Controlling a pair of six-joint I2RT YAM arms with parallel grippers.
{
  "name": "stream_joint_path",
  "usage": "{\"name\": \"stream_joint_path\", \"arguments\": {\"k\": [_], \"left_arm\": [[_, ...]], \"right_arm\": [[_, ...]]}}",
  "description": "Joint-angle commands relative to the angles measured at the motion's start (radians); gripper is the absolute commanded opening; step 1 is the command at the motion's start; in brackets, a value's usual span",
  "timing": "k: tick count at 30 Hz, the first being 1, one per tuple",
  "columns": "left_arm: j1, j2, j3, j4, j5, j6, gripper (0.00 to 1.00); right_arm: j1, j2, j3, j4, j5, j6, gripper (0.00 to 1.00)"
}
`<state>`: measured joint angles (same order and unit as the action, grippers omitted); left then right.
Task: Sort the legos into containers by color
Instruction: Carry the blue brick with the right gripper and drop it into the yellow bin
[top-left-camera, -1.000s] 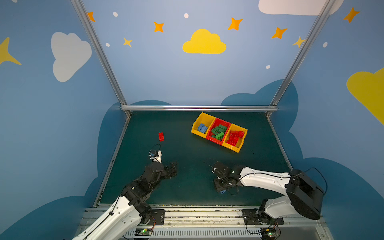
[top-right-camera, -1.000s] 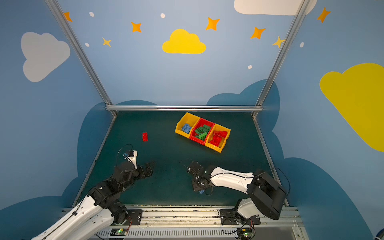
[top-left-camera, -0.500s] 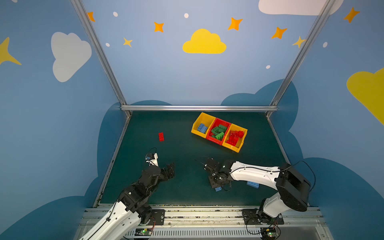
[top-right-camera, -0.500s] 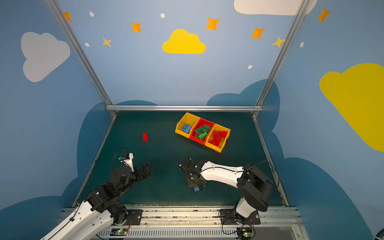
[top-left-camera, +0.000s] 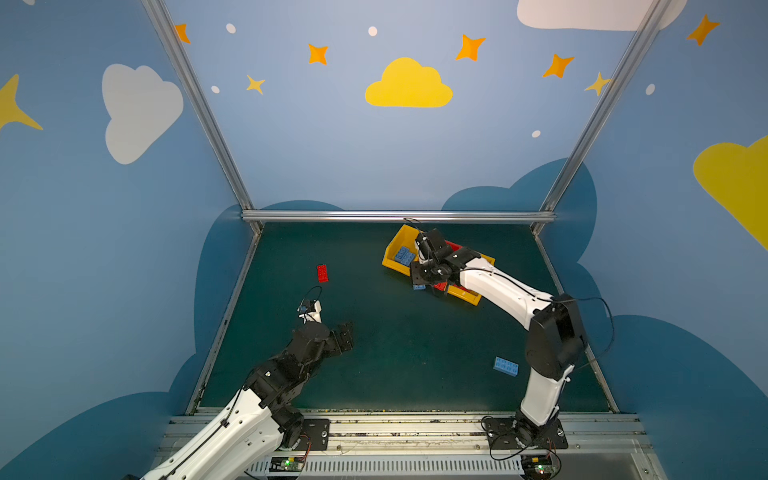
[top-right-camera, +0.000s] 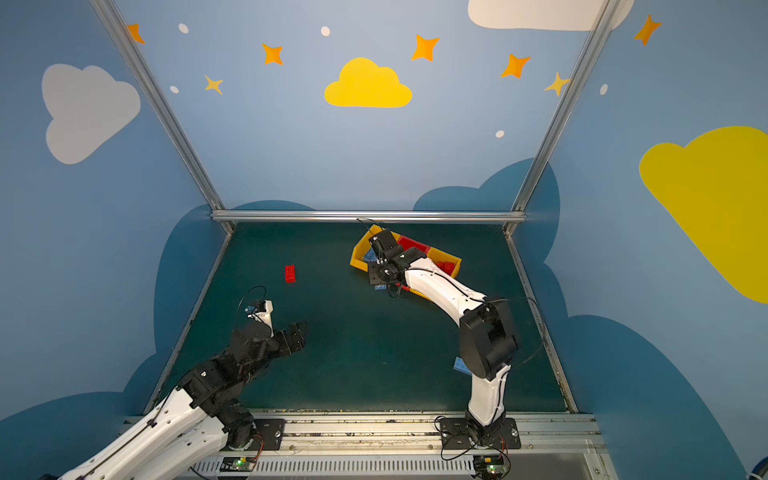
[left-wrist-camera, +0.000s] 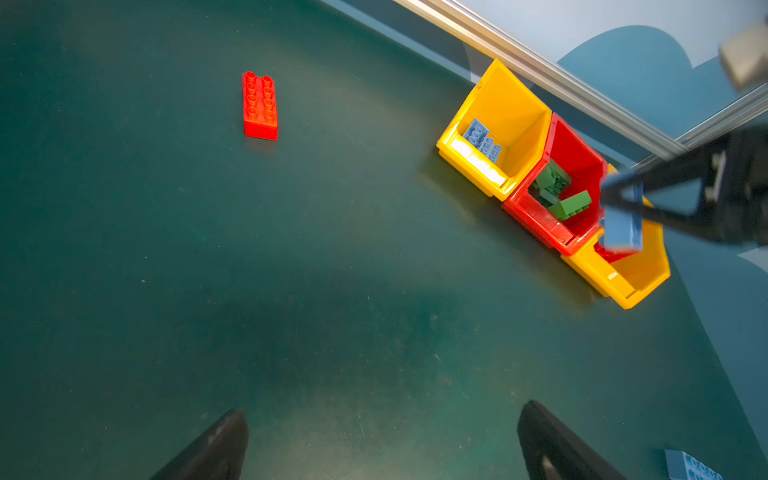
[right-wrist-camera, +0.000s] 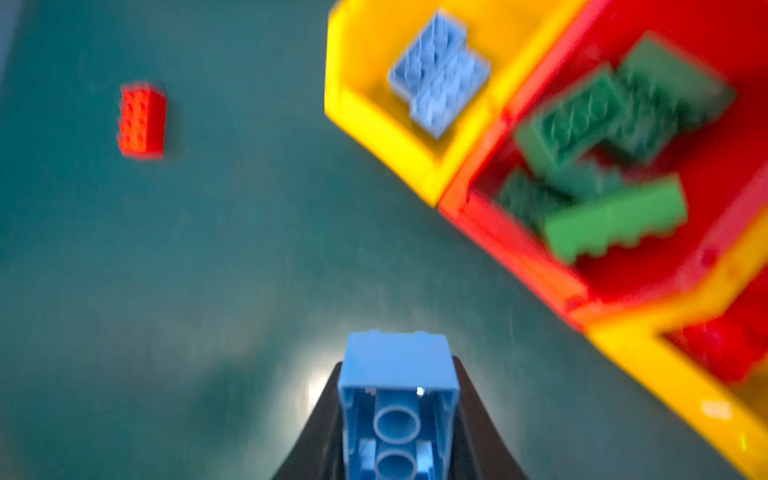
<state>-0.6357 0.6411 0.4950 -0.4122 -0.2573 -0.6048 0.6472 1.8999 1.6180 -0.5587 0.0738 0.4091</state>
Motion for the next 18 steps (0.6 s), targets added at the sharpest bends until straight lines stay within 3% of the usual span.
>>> {"name": "stream_joint_path", "arguments": {"k": [1, 13, 15, 18], "left_arm": [[0.003, 0.041, 0.042, 0.023, -0.031, 0.023, 1.0], [0.015, 0.097, 0.068, 0.035, -0.033, 0.037, 1.0], [0.018, 0.092, 0.068, 0.032, -0.033, 0.038, 1.0], [0.021, 0.087, 0.069, 0.032, -0.021, 0.038, 1.0]], "right_arm": [[-0.044, 0.086, 0.09, 0.095, -0.026, -0.028, 0.22], [-0.14, 0.465, 0.522, 0.166, -0.075, -0.065, 0.26], [-0.149, 0.513, 0.605, 0.141, -0.095, -0.066, 0.33], [-0.16, 0.557, 0.706, 0.104, -0.139, -0.063, 0.55]]}}
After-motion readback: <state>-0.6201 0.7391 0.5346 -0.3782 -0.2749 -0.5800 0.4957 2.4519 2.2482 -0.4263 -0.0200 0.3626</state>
